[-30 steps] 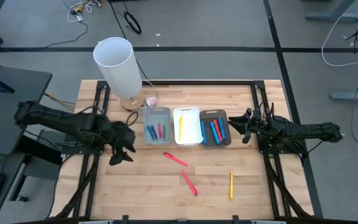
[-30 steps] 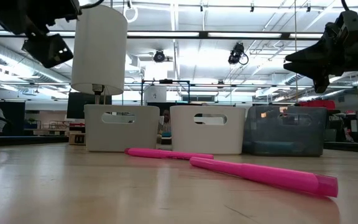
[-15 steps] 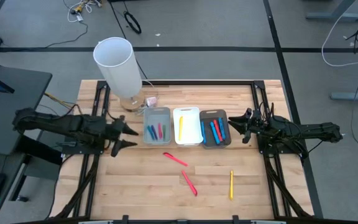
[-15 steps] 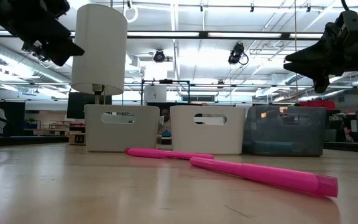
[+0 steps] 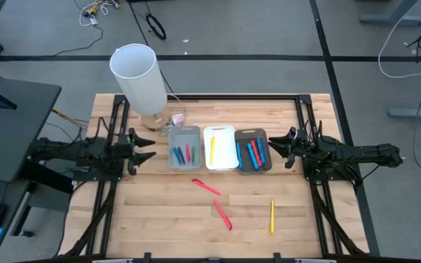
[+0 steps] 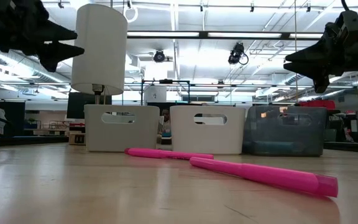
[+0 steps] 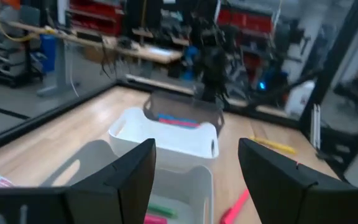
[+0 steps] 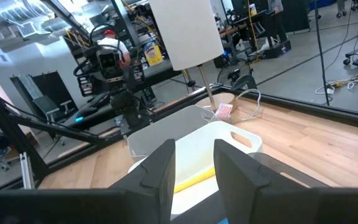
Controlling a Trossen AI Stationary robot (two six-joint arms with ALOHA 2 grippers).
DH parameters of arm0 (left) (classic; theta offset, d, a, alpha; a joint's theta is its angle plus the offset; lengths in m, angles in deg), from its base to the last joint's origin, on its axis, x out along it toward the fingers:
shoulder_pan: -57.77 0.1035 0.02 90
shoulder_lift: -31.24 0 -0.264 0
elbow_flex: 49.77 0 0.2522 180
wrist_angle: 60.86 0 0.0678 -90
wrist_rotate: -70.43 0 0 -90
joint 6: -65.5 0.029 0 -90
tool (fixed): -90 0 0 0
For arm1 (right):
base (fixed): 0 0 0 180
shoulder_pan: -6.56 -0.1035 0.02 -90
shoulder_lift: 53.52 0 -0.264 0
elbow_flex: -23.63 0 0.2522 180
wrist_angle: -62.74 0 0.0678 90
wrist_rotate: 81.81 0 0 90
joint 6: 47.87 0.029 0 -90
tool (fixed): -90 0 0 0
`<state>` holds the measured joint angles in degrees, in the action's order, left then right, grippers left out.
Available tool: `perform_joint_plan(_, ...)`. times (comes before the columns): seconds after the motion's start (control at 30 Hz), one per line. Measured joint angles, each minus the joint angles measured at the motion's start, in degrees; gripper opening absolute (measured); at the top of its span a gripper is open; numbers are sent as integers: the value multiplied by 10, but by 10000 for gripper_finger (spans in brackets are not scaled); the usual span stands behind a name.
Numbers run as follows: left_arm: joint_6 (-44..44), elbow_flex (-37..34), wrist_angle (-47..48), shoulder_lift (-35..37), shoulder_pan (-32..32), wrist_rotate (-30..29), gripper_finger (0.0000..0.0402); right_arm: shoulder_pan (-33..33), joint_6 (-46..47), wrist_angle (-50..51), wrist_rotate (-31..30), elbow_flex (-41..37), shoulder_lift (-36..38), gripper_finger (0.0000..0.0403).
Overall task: Pick & Place Markers
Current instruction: Put the yellow highlighter pen into the white bin
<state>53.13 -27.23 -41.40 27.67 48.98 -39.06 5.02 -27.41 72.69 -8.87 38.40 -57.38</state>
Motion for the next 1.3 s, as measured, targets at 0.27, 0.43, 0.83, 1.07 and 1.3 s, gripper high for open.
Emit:
perform_joint_plan(0.27, -5, -66, -53, 36, 0, -2, 234, 0, 0, 0, 0, 0, 0, 111)
perform_joint_plan(0.43, 15, -82, -101, 36, 0, -7, 234, 0, 0, 0, 0, 0, 0, 111)
perform_joint_plan(0.83, -3, -83, -102, 26, -1, -23, 234, 0, 0, 0, 0, 0, 0, 111)
perform_joint_plan(1.07, -63, -83, -103, 25, -1, 38, 234, 0, 0, 0, 0, 0, 0, 111)
perform_joint_plan(1.3, -66, -83, -105, 25, -1, 58, 234, 0, 0, 0, 0, 0, 0, 111)
